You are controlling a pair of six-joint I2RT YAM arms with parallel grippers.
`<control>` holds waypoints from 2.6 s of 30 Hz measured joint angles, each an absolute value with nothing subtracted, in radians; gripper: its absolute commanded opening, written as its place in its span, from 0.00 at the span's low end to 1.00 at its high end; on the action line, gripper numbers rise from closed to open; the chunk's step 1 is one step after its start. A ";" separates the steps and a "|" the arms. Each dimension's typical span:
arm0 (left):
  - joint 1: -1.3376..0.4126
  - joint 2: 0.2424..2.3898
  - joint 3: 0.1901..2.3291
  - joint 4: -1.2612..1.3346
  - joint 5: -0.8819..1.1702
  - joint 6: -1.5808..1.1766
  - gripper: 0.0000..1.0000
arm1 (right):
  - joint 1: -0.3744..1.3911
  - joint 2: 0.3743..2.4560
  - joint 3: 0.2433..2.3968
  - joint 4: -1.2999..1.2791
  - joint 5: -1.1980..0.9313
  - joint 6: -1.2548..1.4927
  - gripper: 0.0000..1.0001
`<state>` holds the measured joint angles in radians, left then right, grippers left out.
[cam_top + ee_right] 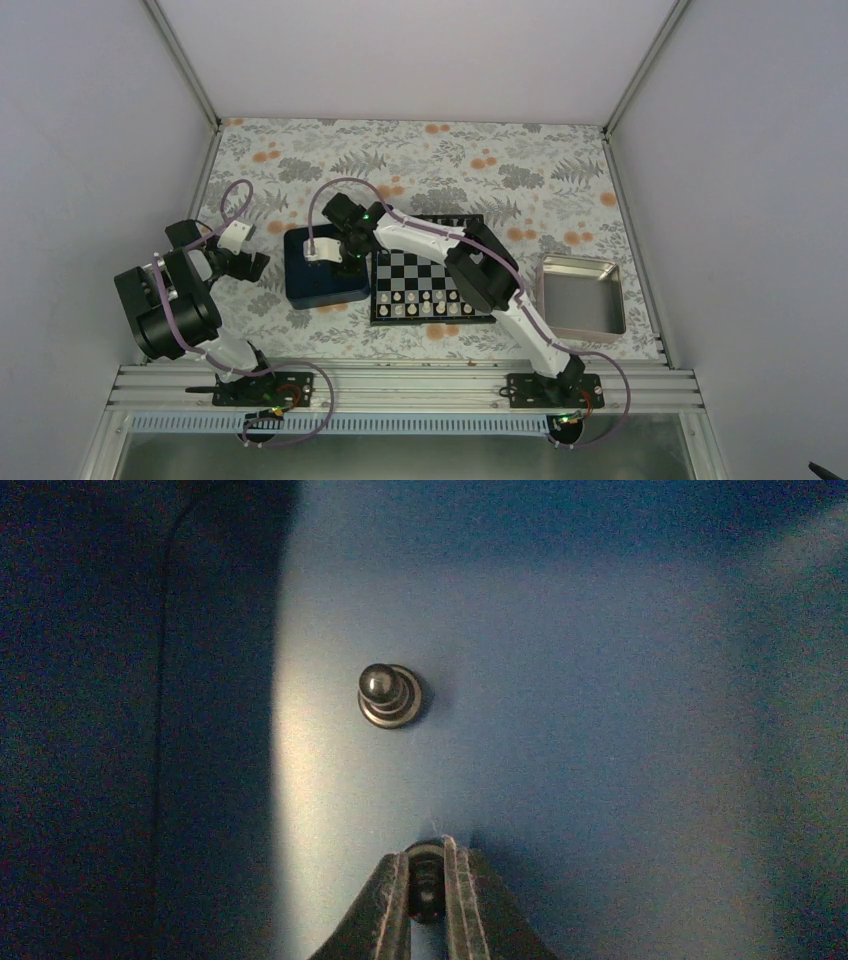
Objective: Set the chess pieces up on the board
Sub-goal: Pick up the chess piece from the storage box, then place the chess piece on the chessboard.
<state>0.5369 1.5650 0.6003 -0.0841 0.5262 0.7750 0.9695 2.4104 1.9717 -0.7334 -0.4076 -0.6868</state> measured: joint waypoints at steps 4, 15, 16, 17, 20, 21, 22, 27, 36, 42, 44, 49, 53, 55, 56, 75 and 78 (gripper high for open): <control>0.537 1.565 0.600 -0.084 0.527 0.775 1.00 | 0.969 2.396 1.952 -0.722 -0.402 -0.683 0.04; 0.537 1.565 0.600 -0.084 0.527 0.775 1.00 | 0.887 2.201 1.939 -0.751 -0.393 -0.656 0.04; 0.537 1.565 0.600 -0.084 0.527 0.775 1.00 | 0.865 2.173 1.939 -0.755 -0.395 -0.653 0.05; 0.537 1.565 0.600 -0.084 0.527 0.775 1.00 | 0.844 2.150 1.939 -0.759 -0.395 -0.652 0.05; 0.537 1.564 0.600 -0.084 0.527 0.775 1.00 | 0.767 2.069 1.906 -0.759 -0.388 -0.646 0.05; 0.537 1.564 0.600 -0.084 0.527 0.775 1.00 | 0.740 2.037 1.876 -0.753 -0.385 -0.645 0.05; 0.537 1.564 0.600 -0.084 0.527 0.775 1.00 | 0.715 2.006 1.837 -0.746 -0.380 -0.645 0.05; 0.537 1.562 0.600 -0.085 0.526 0.775 1.00 | 0.579 1.861 1.603 -0.728 -0.359 -0.641 0.06; 0.537 1.558 0.600 -0.091 0.521 0.775 1.00 | 0.416 1.723 1.271 -0.682 -0.355 -0.644 0.08; 0.537 1.558 0.600 -0.091 0.520 0.775 1.00 | 0.369 1.726 1.211 -0.635 -0.369 -0.654 0.08; 0.537 1.558 0.600 -0.091 0.520 0.775 1.00 | 0.353 1.737 1.210 -0.616 -0.378 -0.662 0.08; 0.537 1.558 0.600 -0.091 0.519 0.775 1.00 | 0.312 1.783 1.209 -0.586 -0.386 -0.677 0.08; 0.537 1.558 0.600 -0.091 0.519 0.775 1.00 | 0.298 1.815 1.209 -0.572 -0.392 -0.688 0.09; 0.537 1.558 0.600 -0.091 0.519 0.775 1.00 | 0.292 1.825 1.209 -0.566 -0.400 -0.689 0.09; 0.537 1.558 0.600 -0.091 0.519 0.774 1.00 | 0.292 1.827 1.209 -0.564 -0.403 -0.690 0.09; 0.537 1.560 0.600 -0.091 0.520 0.775 1.00 | 0.292 1.888 1.209 -0.553 -0.428 -0.695 0.10; 0.537 1.560 0.600 -0.091 0.521 0.774 1.00 | 0.292 1.888 1.209 -0.550 -0.428 -0.696 0.12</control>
